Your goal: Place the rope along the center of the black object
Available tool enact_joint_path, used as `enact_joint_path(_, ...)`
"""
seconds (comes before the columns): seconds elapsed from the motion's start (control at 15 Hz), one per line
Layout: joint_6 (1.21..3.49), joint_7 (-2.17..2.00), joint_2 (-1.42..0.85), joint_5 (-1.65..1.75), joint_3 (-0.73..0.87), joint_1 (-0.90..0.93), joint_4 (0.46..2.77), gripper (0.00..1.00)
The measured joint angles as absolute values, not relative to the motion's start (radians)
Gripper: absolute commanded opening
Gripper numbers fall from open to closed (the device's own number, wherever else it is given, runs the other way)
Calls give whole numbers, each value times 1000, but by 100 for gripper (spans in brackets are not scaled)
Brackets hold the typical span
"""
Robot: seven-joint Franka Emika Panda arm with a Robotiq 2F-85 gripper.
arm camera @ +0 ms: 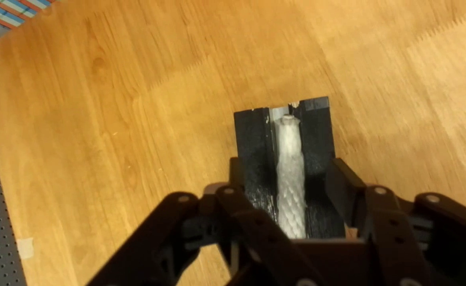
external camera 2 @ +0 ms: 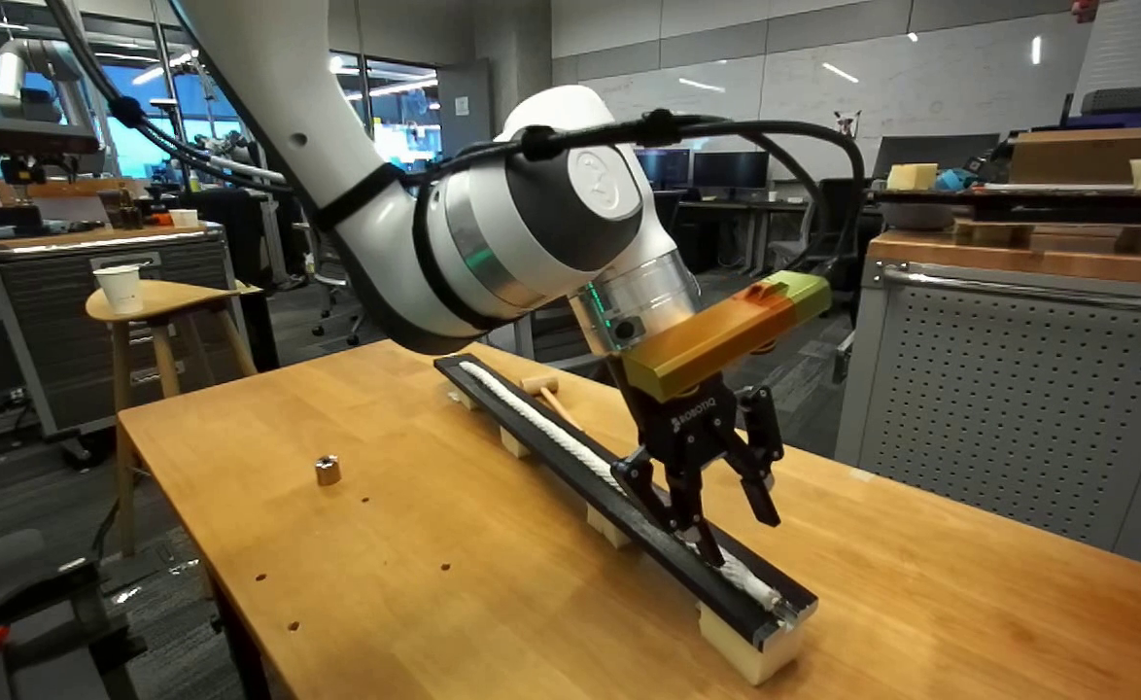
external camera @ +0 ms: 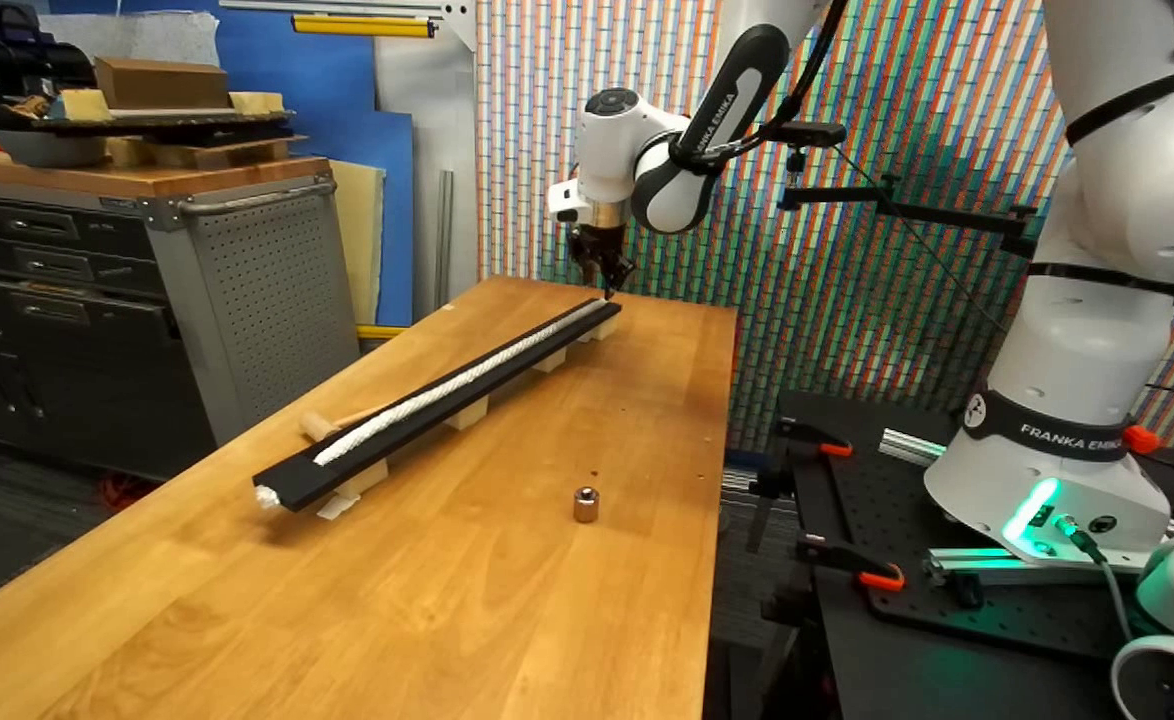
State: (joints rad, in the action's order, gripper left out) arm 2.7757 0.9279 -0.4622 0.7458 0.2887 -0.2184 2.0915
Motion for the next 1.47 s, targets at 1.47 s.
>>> enact_joint_path(1.47, 2483, 502, -397, 565, 258, -233, 1942, 100)
